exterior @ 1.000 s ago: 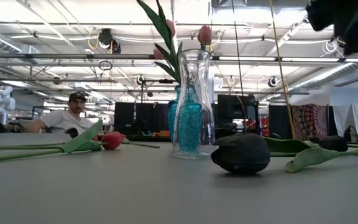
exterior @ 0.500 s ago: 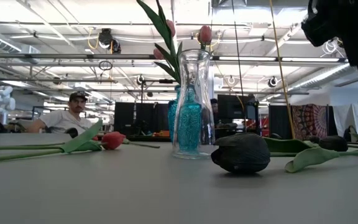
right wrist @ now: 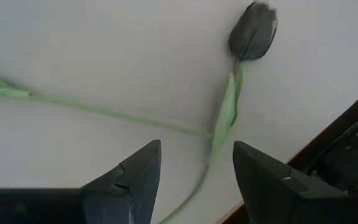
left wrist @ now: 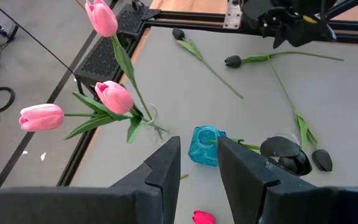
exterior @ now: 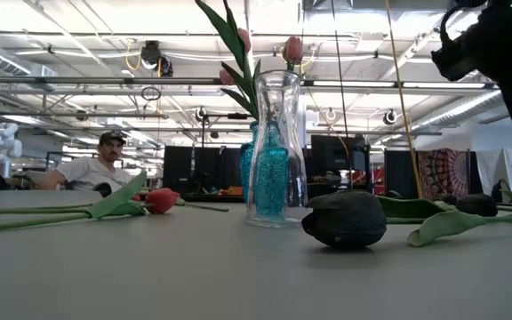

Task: Sort flowers into vase by color
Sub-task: Put the bottom right black tulip into the blue vase

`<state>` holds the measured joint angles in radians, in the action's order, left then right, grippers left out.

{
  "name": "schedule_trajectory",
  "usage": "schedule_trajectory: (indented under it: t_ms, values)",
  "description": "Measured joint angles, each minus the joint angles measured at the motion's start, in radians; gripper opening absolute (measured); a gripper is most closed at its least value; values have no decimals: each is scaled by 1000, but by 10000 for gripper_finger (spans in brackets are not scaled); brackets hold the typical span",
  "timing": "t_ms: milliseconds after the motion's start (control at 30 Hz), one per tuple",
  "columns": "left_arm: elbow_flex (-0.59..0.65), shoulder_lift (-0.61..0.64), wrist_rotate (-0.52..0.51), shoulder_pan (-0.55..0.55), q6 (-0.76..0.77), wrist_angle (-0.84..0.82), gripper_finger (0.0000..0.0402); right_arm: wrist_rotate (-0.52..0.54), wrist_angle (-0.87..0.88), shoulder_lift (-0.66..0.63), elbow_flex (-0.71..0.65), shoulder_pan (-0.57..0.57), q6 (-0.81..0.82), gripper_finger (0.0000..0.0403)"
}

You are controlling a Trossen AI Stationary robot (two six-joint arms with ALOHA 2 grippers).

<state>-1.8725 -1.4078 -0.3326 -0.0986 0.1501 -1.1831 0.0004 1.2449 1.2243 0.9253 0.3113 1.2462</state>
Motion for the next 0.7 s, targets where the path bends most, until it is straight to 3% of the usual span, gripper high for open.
schedule_trajectory:
  t_ms: [367, 700]
  values:
    - [0, 0, 16, 0, 1, 0, 114, 20, 7, 13, -77, 1, 2, 192]
    - [0, 0, 15, 0, 1, 0, 114, 17, -111, 13, -162, 1, -2, 192]
